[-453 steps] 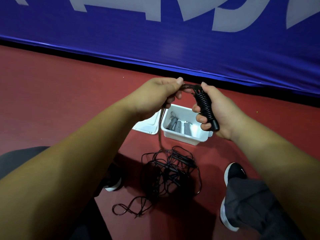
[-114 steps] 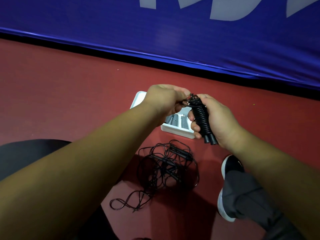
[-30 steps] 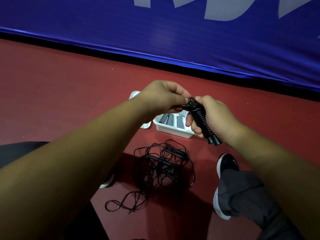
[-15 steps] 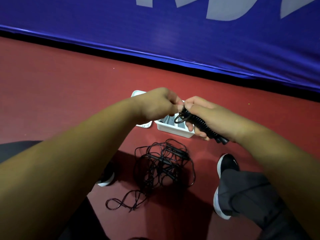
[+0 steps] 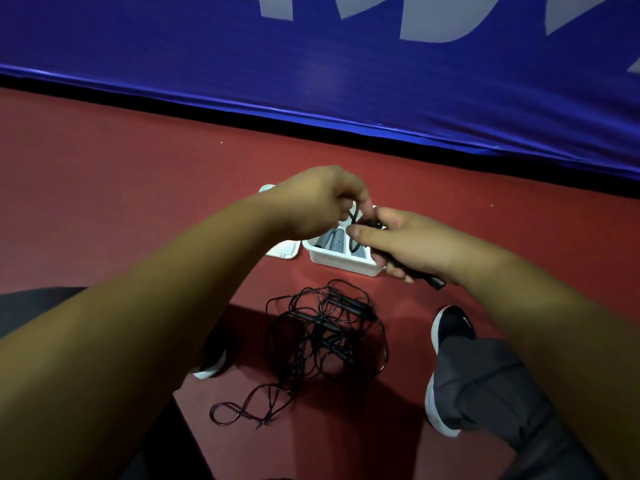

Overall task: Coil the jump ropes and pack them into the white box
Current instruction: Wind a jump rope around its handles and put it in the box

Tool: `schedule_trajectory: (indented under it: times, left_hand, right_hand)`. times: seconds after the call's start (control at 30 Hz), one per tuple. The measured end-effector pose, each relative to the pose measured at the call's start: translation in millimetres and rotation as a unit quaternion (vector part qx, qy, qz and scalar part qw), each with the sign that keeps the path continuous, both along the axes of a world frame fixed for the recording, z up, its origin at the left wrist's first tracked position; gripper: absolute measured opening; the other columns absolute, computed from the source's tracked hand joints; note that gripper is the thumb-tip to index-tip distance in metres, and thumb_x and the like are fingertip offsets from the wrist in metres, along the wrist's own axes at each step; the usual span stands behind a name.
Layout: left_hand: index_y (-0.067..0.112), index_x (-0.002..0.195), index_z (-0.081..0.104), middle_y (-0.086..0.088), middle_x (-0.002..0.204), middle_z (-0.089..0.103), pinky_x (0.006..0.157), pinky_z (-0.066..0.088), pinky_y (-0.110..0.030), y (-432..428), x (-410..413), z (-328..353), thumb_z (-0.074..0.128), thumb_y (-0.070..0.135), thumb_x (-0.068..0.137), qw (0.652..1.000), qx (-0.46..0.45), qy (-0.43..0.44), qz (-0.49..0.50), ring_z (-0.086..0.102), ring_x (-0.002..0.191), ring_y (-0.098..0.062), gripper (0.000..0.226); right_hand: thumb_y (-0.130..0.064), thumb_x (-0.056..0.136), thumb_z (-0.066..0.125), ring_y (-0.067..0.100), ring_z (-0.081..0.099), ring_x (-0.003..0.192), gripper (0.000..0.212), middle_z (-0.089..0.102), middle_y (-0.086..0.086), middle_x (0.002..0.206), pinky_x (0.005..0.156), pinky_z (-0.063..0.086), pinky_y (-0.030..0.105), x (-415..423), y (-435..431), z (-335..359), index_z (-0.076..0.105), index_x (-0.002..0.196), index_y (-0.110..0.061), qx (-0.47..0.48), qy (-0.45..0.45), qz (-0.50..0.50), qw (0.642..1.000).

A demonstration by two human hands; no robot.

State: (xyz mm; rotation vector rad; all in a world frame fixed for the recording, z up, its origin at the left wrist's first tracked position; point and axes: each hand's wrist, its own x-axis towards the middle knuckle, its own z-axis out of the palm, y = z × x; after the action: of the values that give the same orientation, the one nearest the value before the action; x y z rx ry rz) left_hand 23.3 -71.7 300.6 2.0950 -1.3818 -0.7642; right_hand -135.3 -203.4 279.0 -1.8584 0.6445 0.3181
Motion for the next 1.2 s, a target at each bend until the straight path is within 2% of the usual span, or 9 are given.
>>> schedule_trajectory:
  times: [0.1, 0.23, 0.33, 0.43, 0.5, 0.7, 0.83, 0.97, 1.2]
  left_hand:
    - [0.034, 0.105, 0.078, 0.006, 0.105, 0.058, 0.087, 0.055, -0.040, 0, 5, -2, 0.067, 0.026, 0.093, 0.980, 0.019, -0.163, -0.113, 0.063, 0.091, -0.015, 0.018]
    - [0.026, 0.097, 0.082, 0.007, 0.088, 0.072, 0.078, 0.052, -0.032, 0, 4, -5, 0.076, 0.030, 0.090, 0.982, -0.005, -0.165, -0.095, 0.066, 0.083, -0.010, 0.009]
    - [0.015, 0.091, 0.078, 0.002, 0.074, 0.076, 0.069, 0.056, -0.021, 1, 2, -7, 0.074, 0.018, 0.096, 0.997, -0.051, 0.015, 0.048, 0.071, 0.068, -0.006, 0.007]
    - [0.003, 0.092, 0.069, -0.009, 0.080, 0.075, 0.076, 0.065, -0.032, 0, -11, -10, 0.061, 0.013, 0.106, 0.938, -0.103, 0.274, 0.185, 0.079, 0.085, -0.030, 0.019]
    - [0.003, 0.093, 0.067, -0.009, 0.080, 0.073, 0.080, 0.066, -0.038, -3, -14, -14, 0.055, 0.015, 0.109, 0.907, -0.110, 0.331, 0.236, 0.078, 0.092, -0.034, 0.023]
    - [0.023, 0.117, 0.066, 0.005, 0.087, 0.068, 0.073, 0.056, -0.027, 2, -1, -6, 0.067, 0.026, 0.101, 0.995, -0.009, 0.086, 0.048, 0.067, 0.081, -0.014, 0.017]
    - [0.022, 0.105, 0.076, 0.009, 0.079, 0.065, 0.062, 0.044, -0.024, 0, -3, -8, 0.076, 0.031, 0.095, 0.997, 0.046, -0.053, 0.009, 0.061, 0.071, -0.007, 0.013]
    - [0.014, 0.089, 0.076, 0.002, 0.071, 0.074, 0.067, 0.064, -0.032, 0, -3, -18, 0.073, 0.013, 0.096, 0.993, 0.009, 0.049, 0.103, 0.076, 0.065, -0.014, 0.007]
    - [0.008, 0.088, 0.070, -0.015, 0.082, 0.074, 0.074, 0.066, -0.033, -4, -13, -13, 0.070, 0.004, 0.099, 0.958, -0.088, 0.195, 0.193, 0.079, 0.075, -0.024, 0.011]
  right_hand:
    - [-0.055, 0.099, 0.068, 0.019, 0.051, 0.054, 0.032, 0.065, 0.006, 0.079, 0.048, 0.042, 0.029, -6, 1, -3, 0.066, 0.116, -0.028, 0.060, 0.007, 0.002, 0.998]
    - [-0.053, 0.095, 0.073, 0.021, 0.050, 0.056, 0.027, 0.064, 0.008, 0.081, 0.051, 0.040, 0.030, -11, -2, -3, 0.070, 0.110, -0.031, 0.093, 0.016, 0.014, 0.995]
    - [-0.054, 0.094, 0.074, 0.021, 0.051, 0.059, 0.021, 0.065, 0.004, 0.080, 0.052, 0.042, 0.033, -11, -4, -4, 0.067, 0.106, -0.038, 0.053, 0.027, 0.052, 0.997]
    - [-0.055, 0.094, 0.073, 0.020, 0.052, 0.060, 0.024, 0.063, 0.004, 0.076, 0.053, 0.044, 0.034, -8, -5, -1, 0.064, 0.110, -0.041, 0.014, 0.035, 0.056, 0.998]
    - [-0.056, 0.092, 0.073, 0.019, 0.054, 0.057, 0.023, 0.062, 0.000, 0.070, 0.053, 0.045, 0.034, -4, -6, 2, 0.064, 0.108, -0.043, -0.033, 0.036, 0.052, 0.997]
    - [-0.060, 0.091, 0.073, 0.017, 0.055, 0.055, 0.031, 0.063, -0.003, 0.068, 0.053, 0.046, 0.033, -4, -4, -7, 0.066, 0.111, -0.038, -0.055, 0.047, 0.034, 0.997]
    - [-0.068, 0.091, 0.065, 0.014, 0.060, 0.061, 0.027, 0.071, -0.006, 0.079, 0.058, 0.048, 0.033, -6, -8, -10, 0.066, 0.110, -0.049, -0.050, 0.053, 0.047, 0.996]
    - [-0.068, 0.093, 0.062, 0.010, 0.063, 0.063, 0.025, 0.076, -0.009, 0.086, 0.064, 0.048, 0.033, -8, -7, -18, 0.061, 0.114, -0.054, -0.097, 0.043, 0.065, 0.992]
    - [-0.054, 0.093, 0.074, 0.004, 0.057, 0.055, 0.026, 0.078, -0.005, 0.090, 0.060, 0.044, 0.030, 1, -8, -13, 0.063, 0.110, -0.038, -0.169, 0.006, 0.030, 0.985]
